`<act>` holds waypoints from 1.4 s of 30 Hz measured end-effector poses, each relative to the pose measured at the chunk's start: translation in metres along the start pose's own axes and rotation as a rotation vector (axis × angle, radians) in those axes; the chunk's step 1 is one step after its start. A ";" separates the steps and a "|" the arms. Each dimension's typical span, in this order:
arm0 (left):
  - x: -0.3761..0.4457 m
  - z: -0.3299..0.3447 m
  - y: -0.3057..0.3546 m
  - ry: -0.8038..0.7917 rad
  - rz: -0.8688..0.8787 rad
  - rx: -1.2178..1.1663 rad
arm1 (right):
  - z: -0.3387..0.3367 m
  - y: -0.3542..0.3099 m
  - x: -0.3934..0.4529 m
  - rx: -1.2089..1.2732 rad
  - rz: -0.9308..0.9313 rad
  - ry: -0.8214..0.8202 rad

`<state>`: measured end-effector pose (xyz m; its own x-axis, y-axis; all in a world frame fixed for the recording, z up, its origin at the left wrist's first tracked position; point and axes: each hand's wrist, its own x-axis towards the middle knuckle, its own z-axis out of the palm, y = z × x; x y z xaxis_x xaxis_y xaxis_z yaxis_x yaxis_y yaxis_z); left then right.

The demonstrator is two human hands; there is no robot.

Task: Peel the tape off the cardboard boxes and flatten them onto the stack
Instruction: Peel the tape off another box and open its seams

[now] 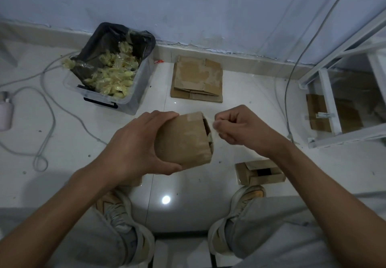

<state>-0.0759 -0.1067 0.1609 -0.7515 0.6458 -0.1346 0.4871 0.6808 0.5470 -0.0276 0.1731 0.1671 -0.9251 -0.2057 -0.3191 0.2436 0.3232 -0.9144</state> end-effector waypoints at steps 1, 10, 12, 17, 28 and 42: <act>0.000 -0.002 -0.001 0.011 -0.004 0.016 | 0.003 0.000 0.001 0.007 0.003 0.014; -0.001 0.032 0.004 0.205 -0.098 0.255 | 0.059 0.025 0.004 -0.450 -0.013 0.440; -0.002 0.037 0.009 0.212 -0.110 0.258 | 0.065 0.031 0.006 -0.391 -0.145 0.521; -0.001 0.040 0.016 0.149 -0.246 -0.085 | 0.075 0.029 0.005 -0.524 -0.203 0.472; 0.010 0.045 0.013 0.342 0.047 0.155 | 0.082 0.027 -0.001 -0.896 -0.319 0.479; 0.014 0.042 -0.006 0.124 -0.182 -0.340 | 0.049 0.019 0.007 -0.616 -0.198 0.375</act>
<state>-0.0710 -0.0869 0.1211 -0.8698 0.4647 -0.1656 0.1815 0.6136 0.7685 -0.0152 0.1323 0.1352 -0.9988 -0.0207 0.0439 -0.0430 0.7946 -0.6057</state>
